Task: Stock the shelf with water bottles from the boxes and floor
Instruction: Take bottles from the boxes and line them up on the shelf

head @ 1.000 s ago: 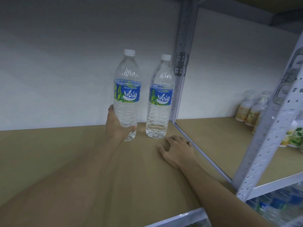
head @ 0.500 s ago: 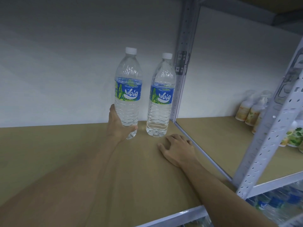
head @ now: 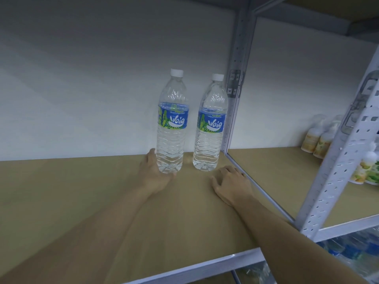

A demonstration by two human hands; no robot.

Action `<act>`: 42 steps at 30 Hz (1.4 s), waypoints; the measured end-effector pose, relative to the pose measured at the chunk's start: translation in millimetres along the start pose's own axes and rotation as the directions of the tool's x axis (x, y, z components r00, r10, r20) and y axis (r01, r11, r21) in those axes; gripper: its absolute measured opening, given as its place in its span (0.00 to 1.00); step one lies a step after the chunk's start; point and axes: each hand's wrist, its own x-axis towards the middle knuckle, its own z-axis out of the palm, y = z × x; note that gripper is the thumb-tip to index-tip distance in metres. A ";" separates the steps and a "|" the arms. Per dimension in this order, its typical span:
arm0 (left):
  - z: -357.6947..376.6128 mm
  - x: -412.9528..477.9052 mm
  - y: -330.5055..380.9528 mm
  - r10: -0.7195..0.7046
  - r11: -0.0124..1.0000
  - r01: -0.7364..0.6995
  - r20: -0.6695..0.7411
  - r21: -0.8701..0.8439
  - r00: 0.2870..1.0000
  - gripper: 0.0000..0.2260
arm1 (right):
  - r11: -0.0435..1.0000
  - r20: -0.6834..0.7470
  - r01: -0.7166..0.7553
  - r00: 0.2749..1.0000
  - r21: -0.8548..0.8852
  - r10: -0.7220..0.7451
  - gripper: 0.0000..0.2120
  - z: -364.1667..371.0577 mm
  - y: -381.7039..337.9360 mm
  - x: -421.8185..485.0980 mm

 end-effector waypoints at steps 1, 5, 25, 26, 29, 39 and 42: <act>-7.1 -10.6 1.6 -0.004 0.999 0.004 0.000 0.032 1.000 0.35 | 0.999 -0.007 0.010 1.000 -0.040 -0.011 0.25 -4.0 -2.7 -3.4; -40.8 -53.2 1.6 0.056 0.998 -0.053 -0.116 0.036 0.992 0.20 | 1.000 0.036 -0.017 0.999 0.000 0.017 0.20 -20.2 -19.9 -26.1; -93.9 -400.0 -116.0 -0.225 0.974 0.226 -0.032 0.023 0.974 0.10 | 0.966 0.265 0.033 0.959 0.258 -0.104 0.19 -41.2 -151.9 -355.8; -87.8 -414.5 -127.7 -0.302 0.953 0.301 0.015 0.032 0.953 0.11 | 0.972 0.332 0.010 0.939 0.233 -0.089 0.20 -31.0 -155.1 -367.5; -65.6 -448.6 -162.5 -0.475 0.880 0.470 0.094 0.069 0.875 0.11 | 0.981 0.502 -0.054 0.863 0.185 -0.047 0.20 5.5 -159.2 -397.7; 12.2 -487.9 -234.5 -0.697 0.708 0.678 0.352 0.198 0.625 0.16 | 0.892 0.845 -0.450 0.491 0.039 0.210 0.34 156.4 -130.9 -461.2; 43.2 -486.4 -247.6 -0.716 0.678 0.708 0.398 0.198 0.574 0.19 | 0.857 0.841 -0.515 0.460 -0.010 0.286 0.42 195.1 -124.8 -474.4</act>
